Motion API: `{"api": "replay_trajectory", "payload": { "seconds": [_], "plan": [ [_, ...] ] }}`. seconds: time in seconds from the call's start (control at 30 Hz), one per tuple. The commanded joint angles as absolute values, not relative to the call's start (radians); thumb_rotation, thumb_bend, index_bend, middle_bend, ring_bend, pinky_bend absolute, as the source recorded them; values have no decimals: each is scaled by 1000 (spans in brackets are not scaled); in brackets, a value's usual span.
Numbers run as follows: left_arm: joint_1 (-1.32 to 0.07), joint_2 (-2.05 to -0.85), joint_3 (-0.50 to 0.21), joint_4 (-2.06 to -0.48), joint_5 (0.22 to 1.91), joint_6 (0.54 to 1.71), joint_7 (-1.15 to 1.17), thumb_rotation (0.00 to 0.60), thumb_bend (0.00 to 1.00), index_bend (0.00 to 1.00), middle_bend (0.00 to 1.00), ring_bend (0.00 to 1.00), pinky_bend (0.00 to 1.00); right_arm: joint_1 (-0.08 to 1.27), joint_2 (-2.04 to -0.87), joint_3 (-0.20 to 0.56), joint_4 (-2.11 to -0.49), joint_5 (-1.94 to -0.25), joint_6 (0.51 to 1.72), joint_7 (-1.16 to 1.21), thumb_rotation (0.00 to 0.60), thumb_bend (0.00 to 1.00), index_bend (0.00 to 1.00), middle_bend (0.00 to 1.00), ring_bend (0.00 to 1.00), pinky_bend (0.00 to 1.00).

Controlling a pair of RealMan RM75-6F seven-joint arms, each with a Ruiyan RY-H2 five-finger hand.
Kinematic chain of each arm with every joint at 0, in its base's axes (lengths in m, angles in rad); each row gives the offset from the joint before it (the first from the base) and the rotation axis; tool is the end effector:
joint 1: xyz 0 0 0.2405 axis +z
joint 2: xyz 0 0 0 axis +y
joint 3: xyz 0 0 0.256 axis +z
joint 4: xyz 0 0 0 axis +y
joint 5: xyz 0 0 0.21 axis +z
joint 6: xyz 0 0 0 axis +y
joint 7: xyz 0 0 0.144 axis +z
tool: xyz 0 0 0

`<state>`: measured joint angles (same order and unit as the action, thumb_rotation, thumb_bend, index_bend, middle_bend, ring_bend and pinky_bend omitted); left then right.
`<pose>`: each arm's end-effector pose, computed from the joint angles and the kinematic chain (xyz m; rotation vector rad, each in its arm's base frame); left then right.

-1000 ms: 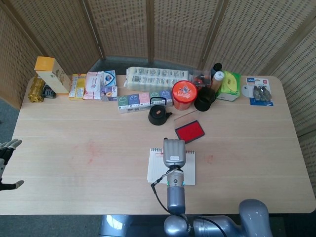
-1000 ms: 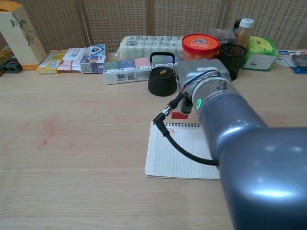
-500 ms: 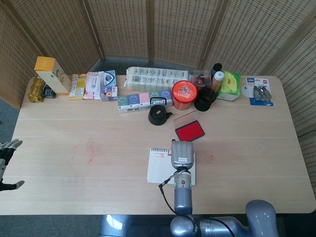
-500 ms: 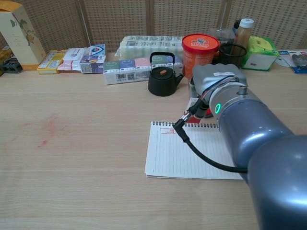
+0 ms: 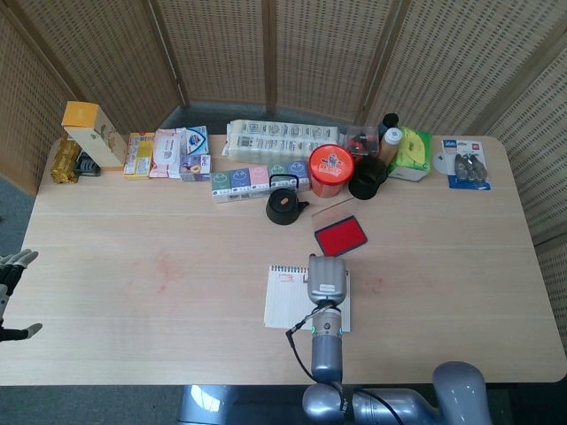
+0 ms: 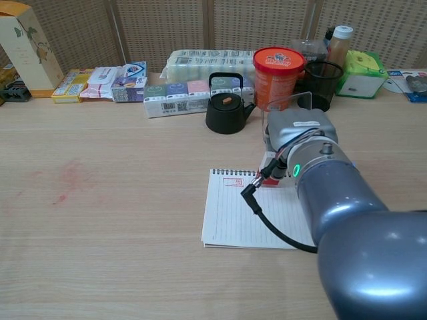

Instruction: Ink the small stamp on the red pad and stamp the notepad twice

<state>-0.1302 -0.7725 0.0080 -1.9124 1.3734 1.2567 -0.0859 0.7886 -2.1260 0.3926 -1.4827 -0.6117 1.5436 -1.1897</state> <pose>-0.2959 0.1722 0.2065 -1.4067 -1.1717 -0.7215 -0.0679 -0.2867 -0.0985 1.5043 -1.0086 0.5172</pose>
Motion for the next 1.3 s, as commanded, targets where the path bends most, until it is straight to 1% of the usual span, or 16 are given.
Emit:
{"api": "replay_trajectory", "payload": {
  "seconds": [0.03, 0.5, 0.93, 1.3],
  "plan": [
    [-129, -772, 8, -1913, 1374, 1258, -86, 600, 0, 0, 0, 0, 3, 789, -2135, 392, -1463, -612, 1533, -1181, 600, 511, 584, 934, 1000, 1000],
    [-129, -773, 9, -1913, 1375, 1258, -86, 600, 0, 0, 0, 0, 3, 769, -2160, 366, -1404, -629, 1496, -1141, 600, 510, 585, 935, 1000, 1000],
    [-129, -773, 9, -1911, 1375, 1257, -89, 600, 0, 0, 0, 0, 3, 758, -2179, 368, -1352, -625, 1460, -1125, 600, 511, 586, 935, 1000, 1000],
    [-129, -773, 10, -1912, 1379, 1257, -91, 600, 0, 0, 0, 0, 3, 750, -2184, 373, -1342, -625, 1449, -1132, 600, 511, 587, 935, 1000, 1000]
  ]
}}
